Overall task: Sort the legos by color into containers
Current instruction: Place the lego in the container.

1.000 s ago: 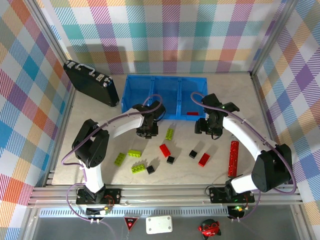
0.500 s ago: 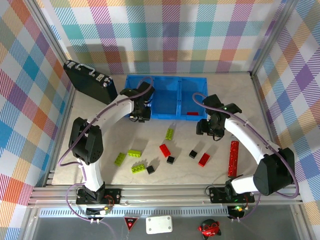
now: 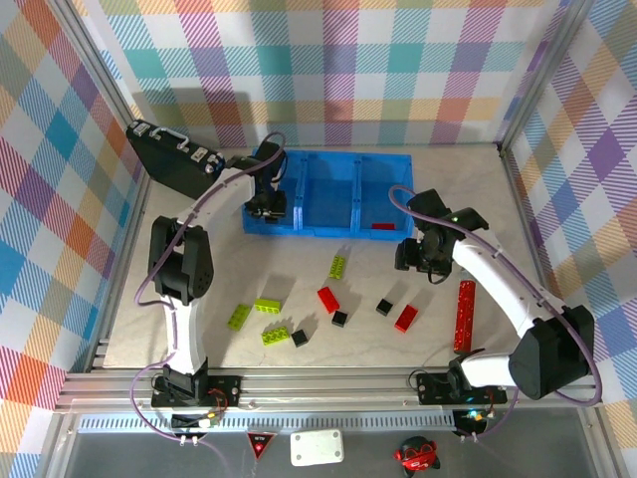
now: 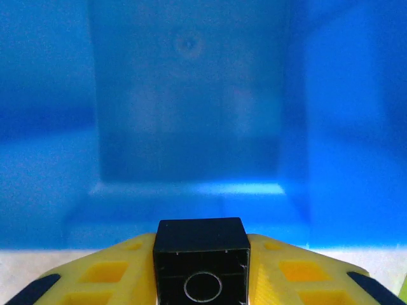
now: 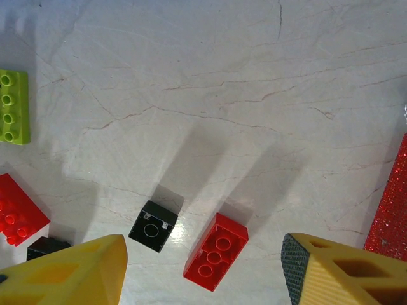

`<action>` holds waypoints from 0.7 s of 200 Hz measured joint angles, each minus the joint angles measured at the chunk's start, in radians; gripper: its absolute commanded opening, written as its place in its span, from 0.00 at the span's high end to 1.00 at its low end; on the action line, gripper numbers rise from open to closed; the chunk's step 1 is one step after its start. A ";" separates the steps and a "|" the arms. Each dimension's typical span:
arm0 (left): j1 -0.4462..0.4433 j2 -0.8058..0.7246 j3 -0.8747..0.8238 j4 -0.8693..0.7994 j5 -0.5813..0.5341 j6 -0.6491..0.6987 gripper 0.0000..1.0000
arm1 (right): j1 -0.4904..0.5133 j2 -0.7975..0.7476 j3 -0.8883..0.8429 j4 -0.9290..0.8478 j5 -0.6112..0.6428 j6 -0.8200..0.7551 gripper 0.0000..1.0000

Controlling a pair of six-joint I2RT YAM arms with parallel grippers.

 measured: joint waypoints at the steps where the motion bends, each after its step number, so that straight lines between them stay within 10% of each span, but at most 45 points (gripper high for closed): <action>1: 0.000 0.002 0.002 0.000 0.001 0.001 0.62 | 0.000 -0.001 0.000 -0.001 0.000 0.000 0.34; 140: 0.038 0.299 0.271 -0.011 0.017 0.043 0.60 | 0.000 -0.069 0.000 -0.049 0.018 0.023 0.34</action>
